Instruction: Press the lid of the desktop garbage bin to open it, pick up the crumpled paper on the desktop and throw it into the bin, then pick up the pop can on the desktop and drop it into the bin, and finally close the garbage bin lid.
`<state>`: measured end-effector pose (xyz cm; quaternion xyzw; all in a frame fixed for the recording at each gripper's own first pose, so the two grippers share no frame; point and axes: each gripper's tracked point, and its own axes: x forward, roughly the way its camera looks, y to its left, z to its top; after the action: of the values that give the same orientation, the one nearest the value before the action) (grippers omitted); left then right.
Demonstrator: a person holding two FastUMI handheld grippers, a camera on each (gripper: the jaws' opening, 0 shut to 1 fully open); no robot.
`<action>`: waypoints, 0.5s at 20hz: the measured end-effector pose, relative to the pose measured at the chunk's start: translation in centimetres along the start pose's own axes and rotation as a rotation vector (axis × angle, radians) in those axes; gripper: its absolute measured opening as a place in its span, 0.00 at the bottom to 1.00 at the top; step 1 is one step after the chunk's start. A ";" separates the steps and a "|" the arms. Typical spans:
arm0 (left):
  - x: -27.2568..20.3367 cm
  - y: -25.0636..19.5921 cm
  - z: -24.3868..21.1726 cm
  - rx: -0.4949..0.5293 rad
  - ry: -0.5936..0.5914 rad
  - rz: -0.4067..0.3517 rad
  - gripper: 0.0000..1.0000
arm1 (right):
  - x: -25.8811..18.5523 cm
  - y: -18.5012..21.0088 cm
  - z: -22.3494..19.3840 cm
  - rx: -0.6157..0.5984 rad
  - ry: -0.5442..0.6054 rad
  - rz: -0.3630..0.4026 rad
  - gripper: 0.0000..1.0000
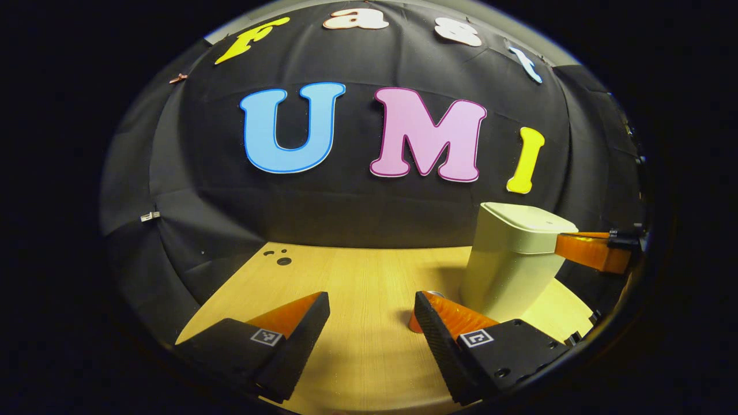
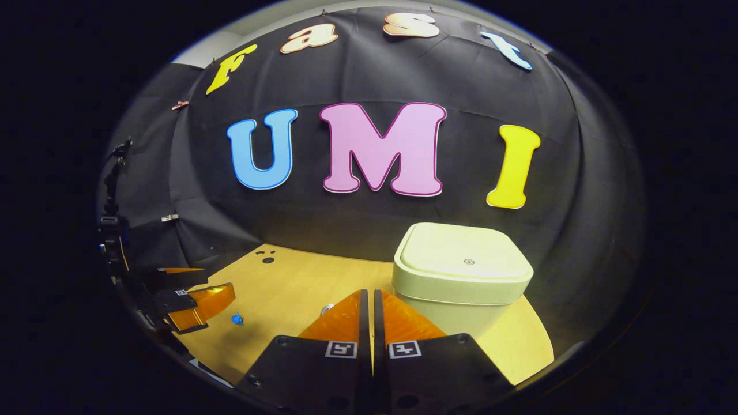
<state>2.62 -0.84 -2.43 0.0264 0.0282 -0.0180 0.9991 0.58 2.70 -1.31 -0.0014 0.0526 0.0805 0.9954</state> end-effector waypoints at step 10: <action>0.3 0.7 -0.2 -0.010 0.004 0.017 0.96 | 2.0 -5.5 3.2 0.058 -0.010 -0.125 0.05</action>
<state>2.90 -0.11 -2.66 0.0218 0.0302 -0.0092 0.9993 3.81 -2.40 1.61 0.0246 0.0500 0.0166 0.9983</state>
